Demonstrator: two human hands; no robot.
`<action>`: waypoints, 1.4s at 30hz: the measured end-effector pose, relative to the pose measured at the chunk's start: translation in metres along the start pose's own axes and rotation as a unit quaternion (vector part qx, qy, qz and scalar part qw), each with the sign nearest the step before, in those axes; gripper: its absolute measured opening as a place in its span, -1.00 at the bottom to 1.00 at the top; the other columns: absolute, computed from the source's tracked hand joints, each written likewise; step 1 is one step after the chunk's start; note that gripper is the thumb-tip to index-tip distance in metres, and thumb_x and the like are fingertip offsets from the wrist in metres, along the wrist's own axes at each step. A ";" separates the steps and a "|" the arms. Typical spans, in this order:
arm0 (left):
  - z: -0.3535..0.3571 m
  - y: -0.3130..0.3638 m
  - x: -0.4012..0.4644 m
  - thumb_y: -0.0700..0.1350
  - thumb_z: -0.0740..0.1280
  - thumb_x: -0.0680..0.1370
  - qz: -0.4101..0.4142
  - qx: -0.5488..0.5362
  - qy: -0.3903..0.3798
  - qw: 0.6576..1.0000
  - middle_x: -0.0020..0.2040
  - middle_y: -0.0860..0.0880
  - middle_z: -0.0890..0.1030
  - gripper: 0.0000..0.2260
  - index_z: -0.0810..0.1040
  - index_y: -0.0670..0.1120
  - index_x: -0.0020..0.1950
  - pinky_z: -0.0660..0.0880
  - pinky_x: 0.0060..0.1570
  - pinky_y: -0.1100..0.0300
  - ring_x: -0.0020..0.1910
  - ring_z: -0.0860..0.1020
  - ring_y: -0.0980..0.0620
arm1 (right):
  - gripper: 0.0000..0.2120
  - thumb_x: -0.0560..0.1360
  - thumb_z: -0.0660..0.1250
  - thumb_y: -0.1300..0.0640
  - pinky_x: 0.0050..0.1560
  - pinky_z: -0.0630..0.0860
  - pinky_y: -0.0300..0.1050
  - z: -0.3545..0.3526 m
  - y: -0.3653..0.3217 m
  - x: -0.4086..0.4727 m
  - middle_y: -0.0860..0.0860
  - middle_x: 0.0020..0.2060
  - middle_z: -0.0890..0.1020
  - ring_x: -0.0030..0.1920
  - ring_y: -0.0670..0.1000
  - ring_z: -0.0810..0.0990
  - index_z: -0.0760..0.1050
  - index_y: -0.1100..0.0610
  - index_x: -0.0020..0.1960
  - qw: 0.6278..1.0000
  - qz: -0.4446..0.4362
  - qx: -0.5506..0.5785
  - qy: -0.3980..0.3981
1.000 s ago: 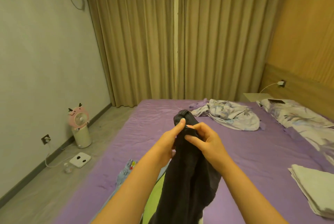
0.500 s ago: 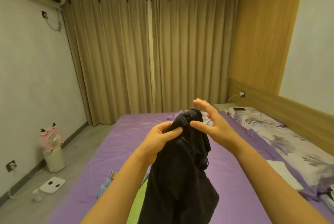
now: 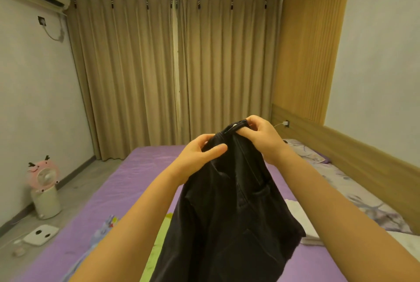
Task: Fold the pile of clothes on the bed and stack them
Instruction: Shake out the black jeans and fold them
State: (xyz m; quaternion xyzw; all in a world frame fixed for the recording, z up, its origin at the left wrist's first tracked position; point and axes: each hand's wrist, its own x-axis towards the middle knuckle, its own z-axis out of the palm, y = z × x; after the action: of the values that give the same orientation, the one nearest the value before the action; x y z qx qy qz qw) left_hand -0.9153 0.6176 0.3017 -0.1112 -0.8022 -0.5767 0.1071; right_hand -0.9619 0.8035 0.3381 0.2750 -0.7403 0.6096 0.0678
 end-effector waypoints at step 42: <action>0.164 0.060 -0.015 -0.06 0.24 0.62 -0.157 -0.072 0.112 0.979 -0.13 -0.19 0.62 -0.76 0.60 -0.21 -0.04 0.54 -0.11 0.09 -0.11 0.61 -0.12 | -0.88 0.55 0.26 0.26 -0.49 0.50 -0.29 -0.140 0.035 -0.109 -0.01 -0.34 0.62 -0.37 -0.13 0.61 0.53 0.16 -0.15 0.984 0.166 0.055 0.032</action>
State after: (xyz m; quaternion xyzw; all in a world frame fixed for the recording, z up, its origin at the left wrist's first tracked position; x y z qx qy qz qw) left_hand -0.8901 0.7911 0.3002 0.0741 -0.7491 -0.6513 0.0961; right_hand -0.9210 0.9741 0.2948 0.1318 -0.7384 0.6608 -0.0258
